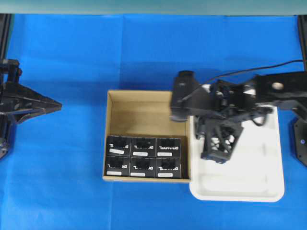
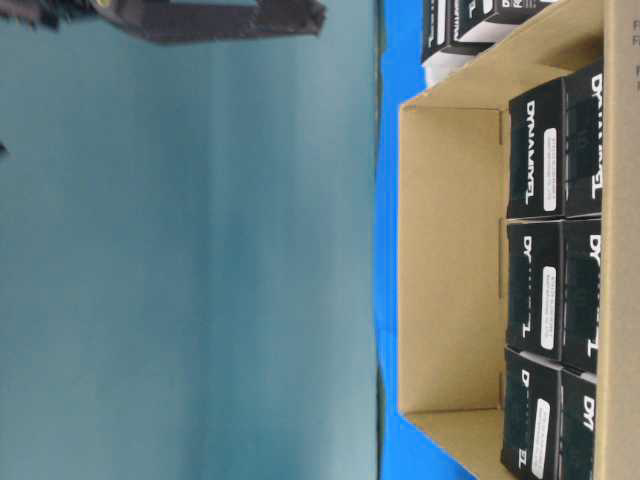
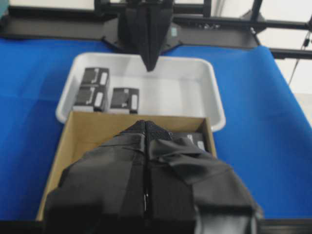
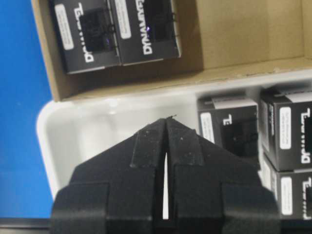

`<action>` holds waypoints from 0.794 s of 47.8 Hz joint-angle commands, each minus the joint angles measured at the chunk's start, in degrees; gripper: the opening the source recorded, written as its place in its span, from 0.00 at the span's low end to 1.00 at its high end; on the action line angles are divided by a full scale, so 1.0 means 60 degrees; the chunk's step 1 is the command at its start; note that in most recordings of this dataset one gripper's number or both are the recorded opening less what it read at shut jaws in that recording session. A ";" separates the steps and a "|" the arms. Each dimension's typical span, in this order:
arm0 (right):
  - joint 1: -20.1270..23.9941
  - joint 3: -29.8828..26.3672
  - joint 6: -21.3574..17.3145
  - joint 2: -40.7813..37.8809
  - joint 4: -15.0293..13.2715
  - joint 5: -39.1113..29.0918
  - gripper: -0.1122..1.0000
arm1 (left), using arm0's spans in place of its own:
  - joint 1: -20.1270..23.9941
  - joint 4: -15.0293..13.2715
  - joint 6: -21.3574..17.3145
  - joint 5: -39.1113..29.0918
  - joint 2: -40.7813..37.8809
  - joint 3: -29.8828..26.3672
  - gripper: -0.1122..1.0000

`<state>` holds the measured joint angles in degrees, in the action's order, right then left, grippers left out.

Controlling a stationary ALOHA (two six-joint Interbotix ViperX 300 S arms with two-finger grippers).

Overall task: Pick the box from inside the cardboard box.
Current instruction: 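Move the right gripper over the cardboard box toward the top-right black box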

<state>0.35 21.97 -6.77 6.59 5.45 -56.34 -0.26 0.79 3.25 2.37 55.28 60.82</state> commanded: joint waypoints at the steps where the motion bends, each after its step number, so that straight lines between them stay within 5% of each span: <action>1: 0.0029 -0.0483 0.0044 -0.0542 -0.0029 -0.0322 0.12 | 0.0015 0.0029 0.0000 -0.0015 -0.0073 -0.0278 0.04; 17: 0.0029 -0.0835 0.0073 -0.1626 -0.0029 -0.0205 0.16 | 0.0088 0.0029 -0.0044 -0.0088 -0.0469 -0.0381 0.04; 24: -0.0015 -0.0791 0.0073 -0.1802 -0.0029 -0.0234 0.25 | 0.0088 0.0029 -0.0044 -0.0103 -0.0439 -0.0381 0.04; 30: -0.0073 -0.0850 0.0073 -0.1948 -0.0029 -0.0044 0.46 | 0.0088 0.0044 -0.0015 -0.0103 -0.0454 -0.0381 0.04; 38: 0.0015 -0.0762 0.0220 -0.1978 -0.0176 0.0718 0.88 | 0.0088 0.0029 0.0000 -0.0103 -0.0483 -0.0366 0.04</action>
<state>0.00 17.40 -5.89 -5.01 5.10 -53.88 0.09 0.88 3.16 1.49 52.73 60.12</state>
